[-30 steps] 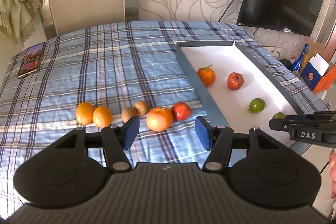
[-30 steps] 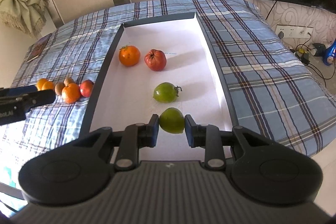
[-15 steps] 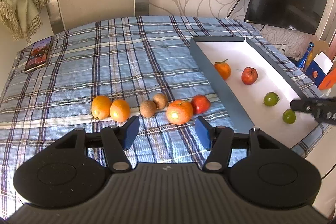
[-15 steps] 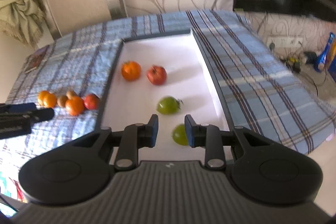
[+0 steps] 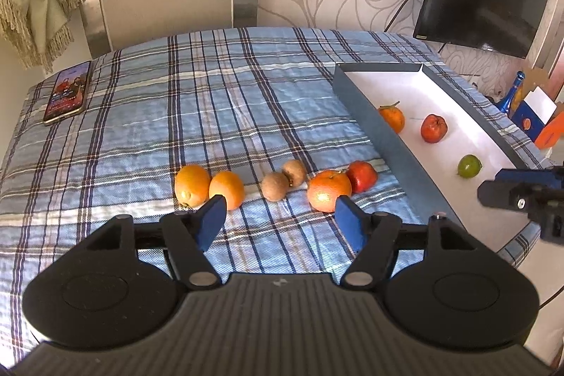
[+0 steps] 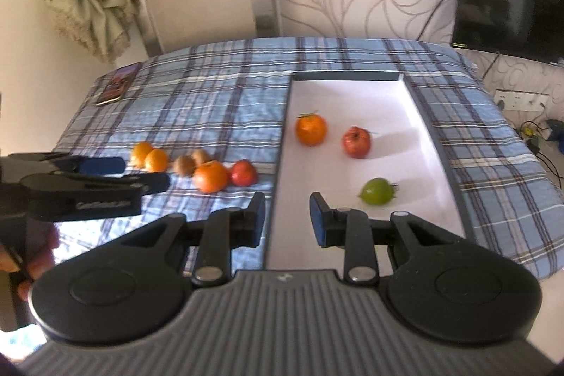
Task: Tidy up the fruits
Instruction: 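Move both grippers back toward the remaining fruits on the bedspread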
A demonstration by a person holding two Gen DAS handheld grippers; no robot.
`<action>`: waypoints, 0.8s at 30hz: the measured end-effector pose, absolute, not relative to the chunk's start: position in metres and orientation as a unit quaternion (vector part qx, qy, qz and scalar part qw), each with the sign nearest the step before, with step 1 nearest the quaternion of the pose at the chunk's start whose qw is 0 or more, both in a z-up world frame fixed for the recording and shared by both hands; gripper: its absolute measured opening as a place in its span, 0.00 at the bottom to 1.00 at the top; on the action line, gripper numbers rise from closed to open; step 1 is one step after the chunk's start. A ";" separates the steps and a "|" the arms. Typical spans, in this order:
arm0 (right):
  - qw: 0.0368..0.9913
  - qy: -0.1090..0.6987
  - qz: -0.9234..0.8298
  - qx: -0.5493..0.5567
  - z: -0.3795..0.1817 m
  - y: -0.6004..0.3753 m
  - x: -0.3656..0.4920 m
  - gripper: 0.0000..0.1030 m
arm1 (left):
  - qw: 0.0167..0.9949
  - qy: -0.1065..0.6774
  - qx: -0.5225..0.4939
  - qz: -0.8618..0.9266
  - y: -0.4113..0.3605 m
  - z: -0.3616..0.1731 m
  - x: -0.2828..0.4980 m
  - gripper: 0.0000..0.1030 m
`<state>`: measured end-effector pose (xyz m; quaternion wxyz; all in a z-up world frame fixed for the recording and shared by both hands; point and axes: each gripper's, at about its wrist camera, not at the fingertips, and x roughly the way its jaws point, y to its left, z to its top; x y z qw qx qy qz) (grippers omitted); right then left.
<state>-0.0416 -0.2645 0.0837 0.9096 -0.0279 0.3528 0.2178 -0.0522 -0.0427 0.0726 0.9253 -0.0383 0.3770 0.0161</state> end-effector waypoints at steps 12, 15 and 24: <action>0.891 0.354 0.277 -0.068 0.087 -0.216 -0.062 0.41 | 0.929 0.367 -0.036 0.017 -0.017 0.068 -0.057 0.77; 0.890 0.355 0.277 -0.070 0.087 -0.211 -0.061 0.41 | 0.927 0.372 -0.035 0.019 -0.007 0.062 -0.060 0.77; 0.891 0.365 0.262 -0.062 0.082 -0.199 -0.056 0.41 | 0.924 0.380 -0.033 0.026 0.022 0.050 -0.058 0.77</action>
